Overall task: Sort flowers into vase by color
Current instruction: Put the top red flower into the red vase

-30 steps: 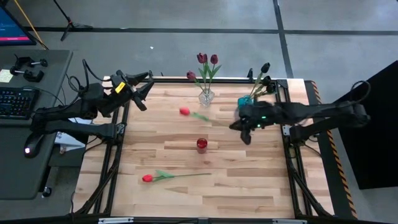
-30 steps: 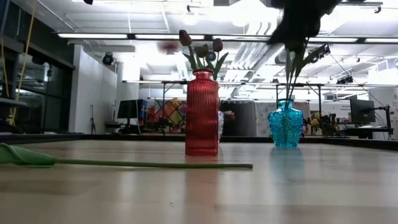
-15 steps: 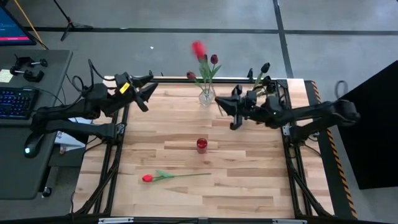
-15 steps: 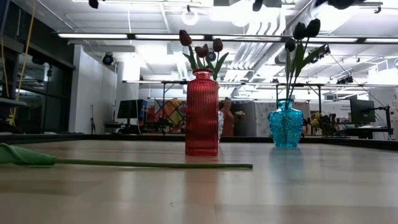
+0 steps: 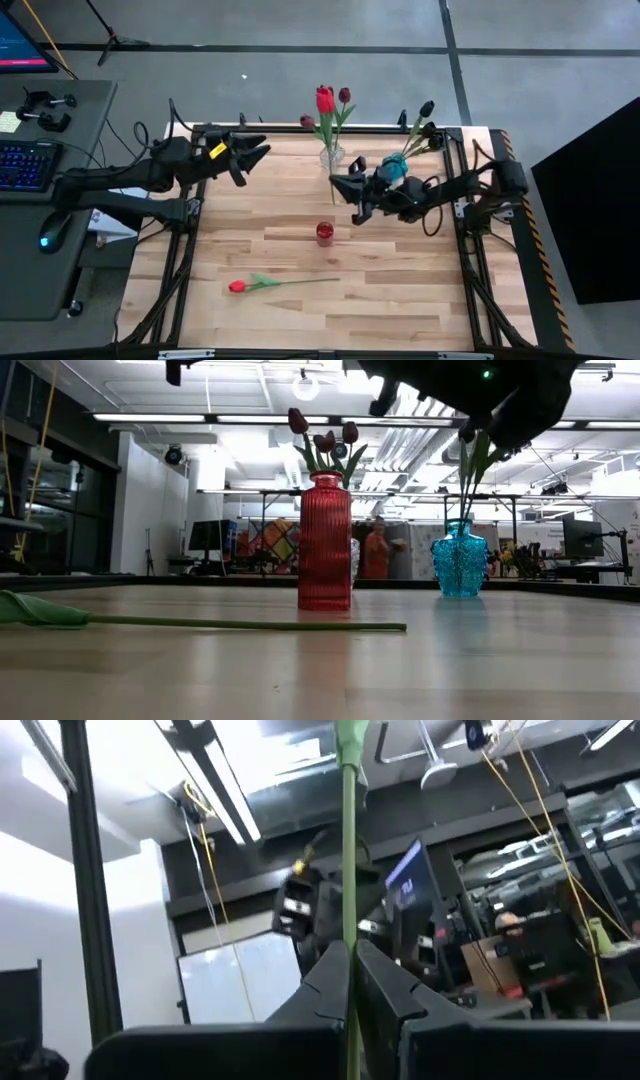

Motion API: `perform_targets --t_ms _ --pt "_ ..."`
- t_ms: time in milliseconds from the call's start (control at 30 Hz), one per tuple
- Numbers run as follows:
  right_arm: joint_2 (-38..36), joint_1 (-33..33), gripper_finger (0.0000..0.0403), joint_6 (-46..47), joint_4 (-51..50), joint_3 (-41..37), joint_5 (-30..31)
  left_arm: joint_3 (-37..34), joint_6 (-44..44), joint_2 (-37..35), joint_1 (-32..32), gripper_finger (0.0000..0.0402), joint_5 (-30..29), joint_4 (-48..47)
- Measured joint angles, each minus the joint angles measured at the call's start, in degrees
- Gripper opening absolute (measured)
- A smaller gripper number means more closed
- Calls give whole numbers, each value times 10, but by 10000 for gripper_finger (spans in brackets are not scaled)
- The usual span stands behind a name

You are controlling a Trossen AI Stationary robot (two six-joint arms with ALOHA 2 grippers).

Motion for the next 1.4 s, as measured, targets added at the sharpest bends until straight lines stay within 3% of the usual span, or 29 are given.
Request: perform_targets --t_ms 433,667,1000,1200,1400 --pt "11 31 0 -27 1 -45 -1 0 -41 4 -54 207 -1 6" --pt "11 42 0 -31 1 -52 3 0 -72 11 -80 207 -37 3" --pt "12 69 0 -45 1 -52 14 0 -103 105 -104 207 -54 6" --pt "12 64 0 -41 1 -52 18 0 -125 157 -104 207 -18 42" --pt "12 63 0 9 1 -52 10 0 -125 167 -110 207 24 35"
